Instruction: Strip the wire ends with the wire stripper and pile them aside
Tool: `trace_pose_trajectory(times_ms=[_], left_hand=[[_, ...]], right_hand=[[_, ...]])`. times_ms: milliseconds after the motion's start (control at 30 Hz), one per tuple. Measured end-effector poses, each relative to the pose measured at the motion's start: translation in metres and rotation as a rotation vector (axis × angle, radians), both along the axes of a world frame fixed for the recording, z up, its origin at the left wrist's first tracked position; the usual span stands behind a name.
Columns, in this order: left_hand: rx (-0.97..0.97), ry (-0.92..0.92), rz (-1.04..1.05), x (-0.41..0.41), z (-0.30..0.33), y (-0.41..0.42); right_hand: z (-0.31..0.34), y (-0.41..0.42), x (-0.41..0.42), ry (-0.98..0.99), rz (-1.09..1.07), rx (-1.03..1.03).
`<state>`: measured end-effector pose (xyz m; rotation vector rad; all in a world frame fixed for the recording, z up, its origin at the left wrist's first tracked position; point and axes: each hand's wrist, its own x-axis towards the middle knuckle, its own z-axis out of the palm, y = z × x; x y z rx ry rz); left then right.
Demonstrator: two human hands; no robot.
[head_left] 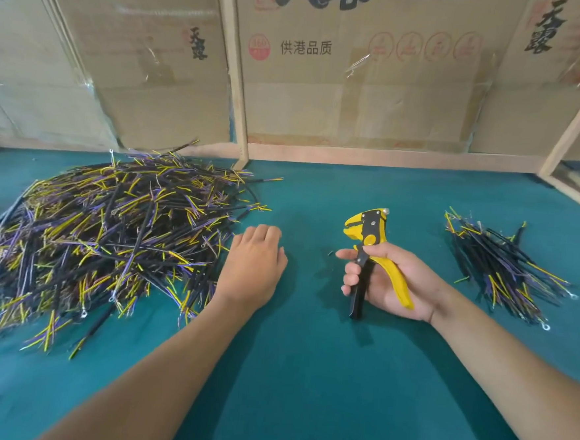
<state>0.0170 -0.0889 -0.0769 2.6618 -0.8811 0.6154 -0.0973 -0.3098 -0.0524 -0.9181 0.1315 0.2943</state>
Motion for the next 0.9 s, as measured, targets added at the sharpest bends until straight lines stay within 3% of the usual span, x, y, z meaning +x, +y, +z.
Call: trace_pose_trajectory(times_ms=[700, 900], left_hand=[[0.002, 0.012, 0.028, 0.004, -0.004, 0.0], [0.222, -0.085, 0.12, 0.01, 0.006, -0.001]], right_hand=[[0.001, 0.0, 0.001, 0.015, 0.018, 0.001], [-0.001, -0.001, 0.002, 0.011, 0.024, -0.002]])
